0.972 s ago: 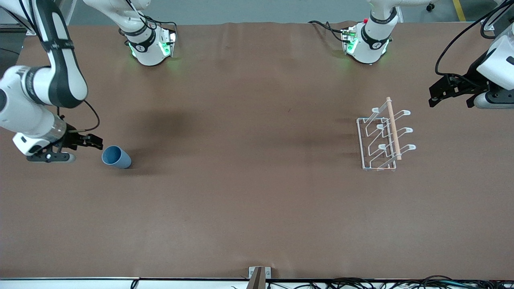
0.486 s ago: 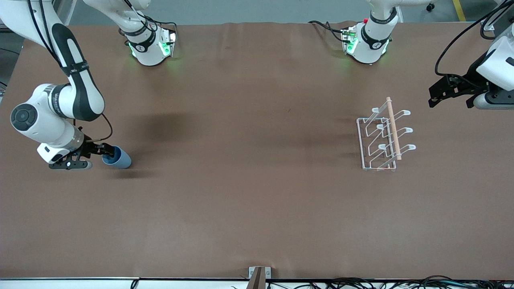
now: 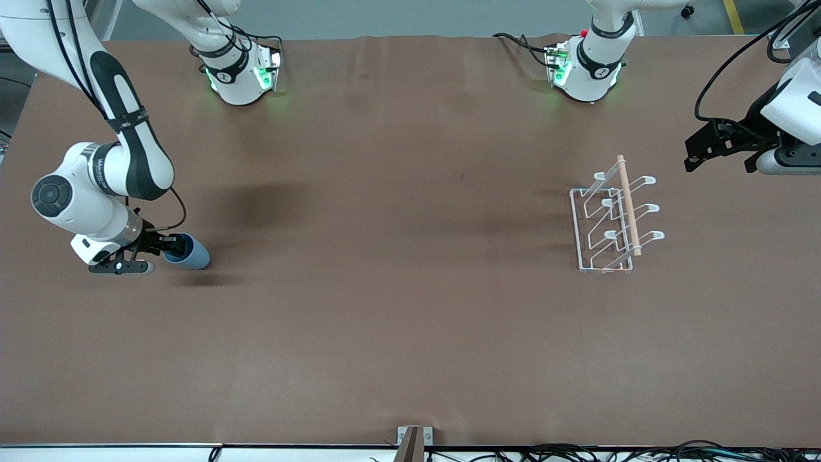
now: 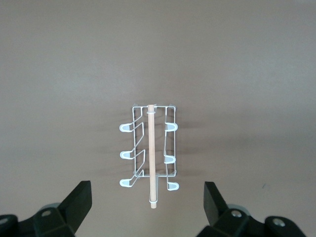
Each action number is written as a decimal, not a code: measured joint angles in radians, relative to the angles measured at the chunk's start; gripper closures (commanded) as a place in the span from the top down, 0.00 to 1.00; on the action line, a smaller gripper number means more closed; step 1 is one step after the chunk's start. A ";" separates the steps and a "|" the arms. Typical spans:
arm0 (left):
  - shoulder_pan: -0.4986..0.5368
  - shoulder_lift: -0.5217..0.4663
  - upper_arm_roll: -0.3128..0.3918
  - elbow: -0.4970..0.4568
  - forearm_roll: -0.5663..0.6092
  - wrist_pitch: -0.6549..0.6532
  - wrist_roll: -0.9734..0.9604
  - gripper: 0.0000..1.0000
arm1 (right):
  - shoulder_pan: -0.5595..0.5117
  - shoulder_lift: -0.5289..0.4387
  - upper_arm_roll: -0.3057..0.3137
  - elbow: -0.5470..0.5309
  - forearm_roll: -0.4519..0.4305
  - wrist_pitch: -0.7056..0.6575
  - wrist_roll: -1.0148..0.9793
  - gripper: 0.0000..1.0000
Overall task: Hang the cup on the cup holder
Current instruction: 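Reach the right gripper down to the blue cup and grasp it, then lift the blue cup and carry it toward the table middle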
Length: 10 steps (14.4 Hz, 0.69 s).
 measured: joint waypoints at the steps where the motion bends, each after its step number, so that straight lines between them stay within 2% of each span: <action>1: 0.000 0.000 0.000 0.000 0.000 0.000 0.000 1.00 | 0.000 0.003 0.000 0.000 0.000 0.000 0.001 0.26; 3: 0.000 0.000 0.000 0.000 0.000 0.000 0.000 1.00 | 0.000 0.004 0.000 0.002 0.000 -0.001 0.002 0.26; 4: 0.000 0.000 0.000 0.000 0.000 0.000 0.000 1.00 | 0.000 0.004 0.000 0.005 0.000 -0.003 0.004 0.18; 5: 0.000 0.000 0.000 0.000 0.000 0.000 0.000 1.00 | 0.000 0.004 0.000 0.010 0.000 -0.013 0.005 0.04; 6: 0.000 0.000 0.000 0.000 0.000 0.000 0.000 1.00 | 0.000 0.004 0.000 0.019 0.001 -0.026 0.008 0.00; 10: 0.000 0.000 0.000 0.000 0.000 0.000 0.000 1.00 | 0.000 0.004 0.000 0.058 0.002 -0.056 0.047 0.00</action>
